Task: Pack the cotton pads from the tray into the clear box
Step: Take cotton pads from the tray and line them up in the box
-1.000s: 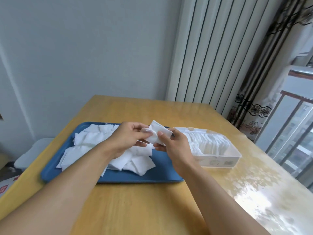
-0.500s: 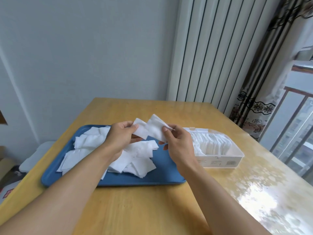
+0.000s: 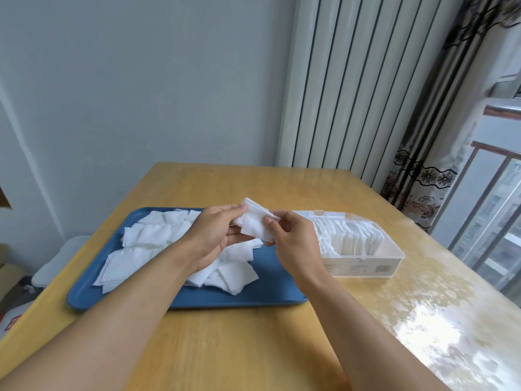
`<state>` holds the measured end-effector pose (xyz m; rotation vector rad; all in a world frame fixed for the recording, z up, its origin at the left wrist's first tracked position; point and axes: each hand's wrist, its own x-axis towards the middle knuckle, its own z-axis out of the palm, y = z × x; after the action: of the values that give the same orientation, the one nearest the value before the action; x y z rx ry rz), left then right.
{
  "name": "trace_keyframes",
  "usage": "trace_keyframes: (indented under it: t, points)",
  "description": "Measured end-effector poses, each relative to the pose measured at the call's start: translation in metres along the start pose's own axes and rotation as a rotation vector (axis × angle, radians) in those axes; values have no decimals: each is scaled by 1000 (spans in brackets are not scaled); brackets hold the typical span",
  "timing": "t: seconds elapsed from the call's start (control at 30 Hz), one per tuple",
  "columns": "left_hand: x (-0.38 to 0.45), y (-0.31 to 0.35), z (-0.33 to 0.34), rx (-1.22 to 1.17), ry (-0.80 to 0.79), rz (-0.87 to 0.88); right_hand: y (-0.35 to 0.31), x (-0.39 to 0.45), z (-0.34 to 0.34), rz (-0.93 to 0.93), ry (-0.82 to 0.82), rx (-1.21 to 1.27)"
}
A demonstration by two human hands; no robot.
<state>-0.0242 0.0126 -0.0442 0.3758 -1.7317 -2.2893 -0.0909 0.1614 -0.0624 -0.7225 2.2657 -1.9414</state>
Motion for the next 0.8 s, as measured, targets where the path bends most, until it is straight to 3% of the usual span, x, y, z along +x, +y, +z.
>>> trace_keyframes:
  t: [0.13,0.33,0.47,0.8]
  points:
    - [1,-2,-2,21,36,12,1,1,-1,9,45,20]
    - [4,-2,-4,-35,222,71,-3,3,-2,39,67,134]
    - [3,-4,-5,9,104,28,-4,1,3,40,-10,161]
    - [-2,1,5,-9,-64,-14,1,3,2,57,23,118]
